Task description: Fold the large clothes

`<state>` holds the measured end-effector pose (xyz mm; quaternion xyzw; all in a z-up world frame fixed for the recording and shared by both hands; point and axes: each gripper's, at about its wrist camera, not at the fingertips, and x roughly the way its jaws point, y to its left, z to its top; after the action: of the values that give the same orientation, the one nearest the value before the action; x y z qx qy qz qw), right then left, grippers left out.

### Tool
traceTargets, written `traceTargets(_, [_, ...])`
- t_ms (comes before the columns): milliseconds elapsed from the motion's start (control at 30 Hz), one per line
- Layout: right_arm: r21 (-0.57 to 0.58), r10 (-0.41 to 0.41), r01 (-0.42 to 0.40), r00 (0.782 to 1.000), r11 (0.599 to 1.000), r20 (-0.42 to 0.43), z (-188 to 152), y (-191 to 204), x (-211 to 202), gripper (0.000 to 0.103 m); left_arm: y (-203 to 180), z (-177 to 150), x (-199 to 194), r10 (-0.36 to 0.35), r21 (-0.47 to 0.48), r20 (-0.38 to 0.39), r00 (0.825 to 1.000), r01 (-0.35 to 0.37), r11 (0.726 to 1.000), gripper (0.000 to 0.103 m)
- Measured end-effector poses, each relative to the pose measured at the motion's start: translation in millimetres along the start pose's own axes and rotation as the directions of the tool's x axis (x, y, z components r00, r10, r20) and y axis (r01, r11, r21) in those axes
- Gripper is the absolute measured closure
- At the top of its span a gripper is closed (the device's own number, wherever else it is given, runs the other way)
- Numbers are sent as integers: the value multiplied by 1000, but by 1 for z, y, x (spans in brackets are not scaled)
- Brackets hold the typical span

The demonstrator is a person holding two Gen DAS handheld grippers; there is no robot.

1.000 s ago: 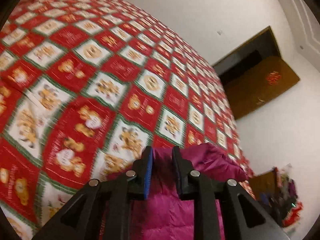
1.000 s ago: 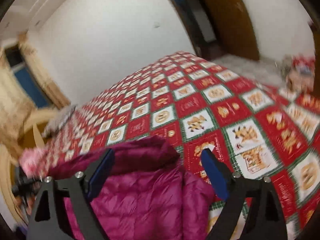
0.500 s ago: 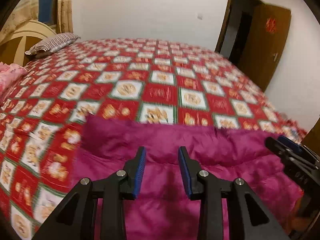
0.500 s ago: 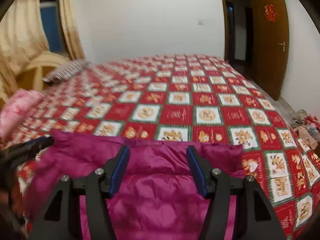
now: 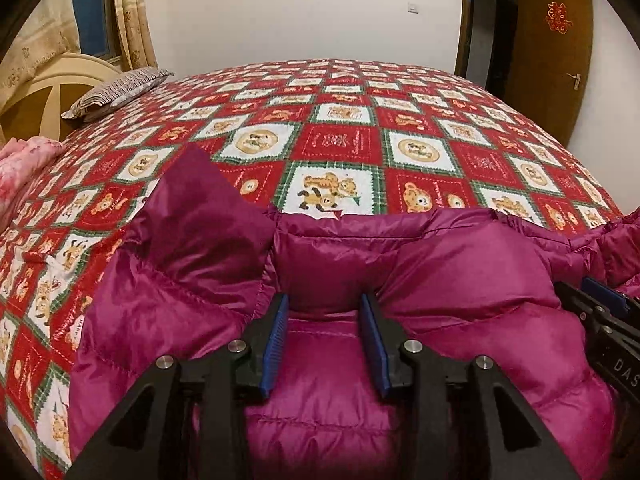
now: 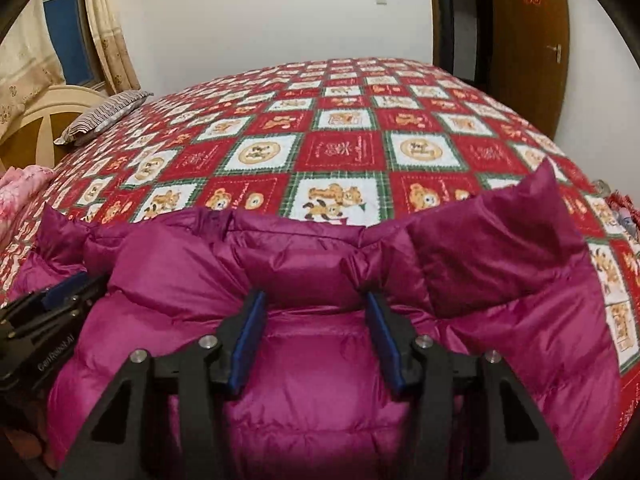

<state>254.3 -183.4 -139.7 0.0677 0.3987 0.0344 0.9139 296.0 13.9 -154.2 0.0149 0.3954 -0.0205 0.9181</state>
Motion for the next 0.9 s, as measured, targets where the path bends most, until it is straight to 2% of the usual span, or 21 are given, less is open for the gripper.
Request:
traceTargets(167, [-6, -11, 11, 1000, 1000, -25, 3, 2, 3, 47, -5, -1, 5, 30, 24, -10, 999, -30, 999, 64])
traceTargets(267, [1, -32, 32, 999, 999, 11, 10, -5, -17, 56, -4, -1, 5, 30, 22, -11, 999, -30, 999, 64])
traceTargets(367, [37, -103, 100, 991, 994, 89, 18, -31, -44, 56, -4, -1, 5, 36, 28, -10, 999, -36, 999, 64])
traceTargets(433, [56, -203, 200, 977, 978, 68, 20, -53, -45, 56, -5, -1, 5, 43, 33, -10, 999, -43, 999, 64])
traceTargets(500, [92, -232, 230, 973, 969, 9, 14, -75, -33, 56, -5, -2, 5, 45, 34, -9, 999, -45, 998, 63])
traceTargets(567, [149, -195, 197, 980, 969, -33, 1, -95, -17, 54, -6, -2, 5, 48, 37, -7, 999, -47, 998, 63])
traceTargets(600, [195, -149, 152, 988, 969, -29, -4, -104, -13, 51, -6, -1, 5, 51, 39, -8, 999, -51, 998, 63])
traceTargets(667, [242, -111, 112, 994, 964, -17, -6, -113, -10, 49, -7, -1, 5, 56, 42, -8, 998, -56, 998, 63])
traceTargets(800, [242, -111, 110, 994, 964, -10, -6, -110, -8, 48, -8, -1, 5, 53, 40, -11, 999, -52, 998, 62])
traceTargets(900, [231, -122, 122, 992, 965, -14, -6, -107, -9, 48, -3, 2, 2, 20, 44, -36, 999, -19, 999, 62])
